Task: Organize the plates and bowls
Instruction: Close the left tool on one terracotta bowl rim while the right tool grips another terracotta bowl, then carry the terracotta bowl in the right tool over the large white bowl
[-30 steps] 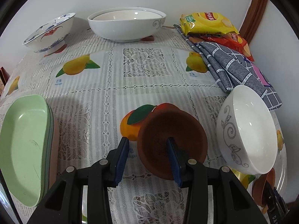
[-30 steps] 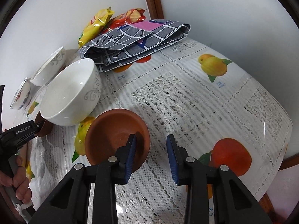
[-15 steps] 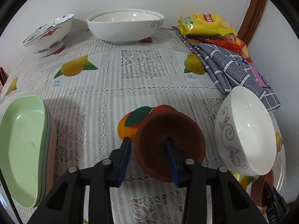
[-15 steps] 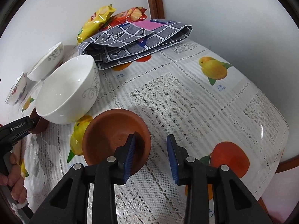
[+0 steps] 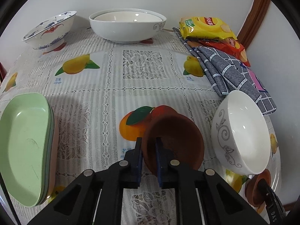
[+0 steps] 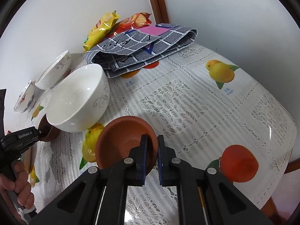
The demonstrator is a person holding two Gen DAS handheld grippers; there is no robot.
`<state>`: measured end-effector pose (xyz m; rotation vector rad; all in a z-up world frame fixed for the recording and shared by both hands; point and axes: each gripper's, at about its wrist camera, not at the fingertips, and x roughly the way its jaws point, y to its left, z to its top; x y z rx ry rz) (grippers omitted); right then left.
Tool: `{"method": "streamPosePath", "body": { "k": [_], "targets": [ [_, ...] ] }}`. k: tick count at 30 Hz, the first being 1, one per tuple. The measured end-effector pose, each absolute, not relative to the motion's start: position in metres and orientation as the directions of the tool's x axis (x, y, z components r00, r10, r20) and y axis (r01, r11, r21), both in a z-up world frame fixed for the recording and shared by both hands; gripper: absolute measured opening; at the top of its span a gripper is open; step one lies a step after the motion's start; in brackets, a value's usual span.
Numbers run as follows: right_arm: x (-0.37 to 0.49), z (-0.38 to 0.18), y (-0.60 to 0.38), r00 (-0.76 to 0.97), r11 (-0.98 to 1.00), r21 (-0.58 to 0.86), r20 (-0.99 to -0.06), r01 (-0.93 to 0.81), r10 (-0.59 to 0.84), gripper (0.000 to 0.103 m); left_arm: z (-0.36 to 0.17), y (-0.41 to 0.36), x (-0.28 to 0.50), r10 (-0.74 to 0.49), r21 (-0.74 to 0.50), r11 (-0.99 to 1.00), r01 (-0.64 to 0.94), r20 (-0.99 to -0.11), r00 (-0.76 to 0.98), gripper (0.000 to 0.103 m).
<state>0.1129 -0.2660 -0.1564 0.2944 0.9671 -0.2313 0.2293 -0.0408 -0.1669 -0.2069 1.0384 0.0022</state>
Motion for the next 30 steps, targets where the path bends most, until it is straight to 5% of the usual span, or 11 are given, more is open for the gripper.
{"method": "streamPosePath", "body": {
  "k": [14, 30],
  "targets": [
    [0.102, -0.141, -0.269, 0.588, 0.919, 0.171, -0.805, 0.355, -0.077, 0.009, -0.125, -0.041, 0.207, -0.092, -0.145, 0.988, -0.054, -0.835, 0.542, 0.008],
    [0.151, -0.025, -0.245, 0.706, 0.918, 0.207, -0.701, 0.338, -0.101, 0.009, -0.049, -0.038, 0.22, -0.126, -0.16, 0.987, -0.001, -0.778, 0.616, 0.008]
  ]
}}
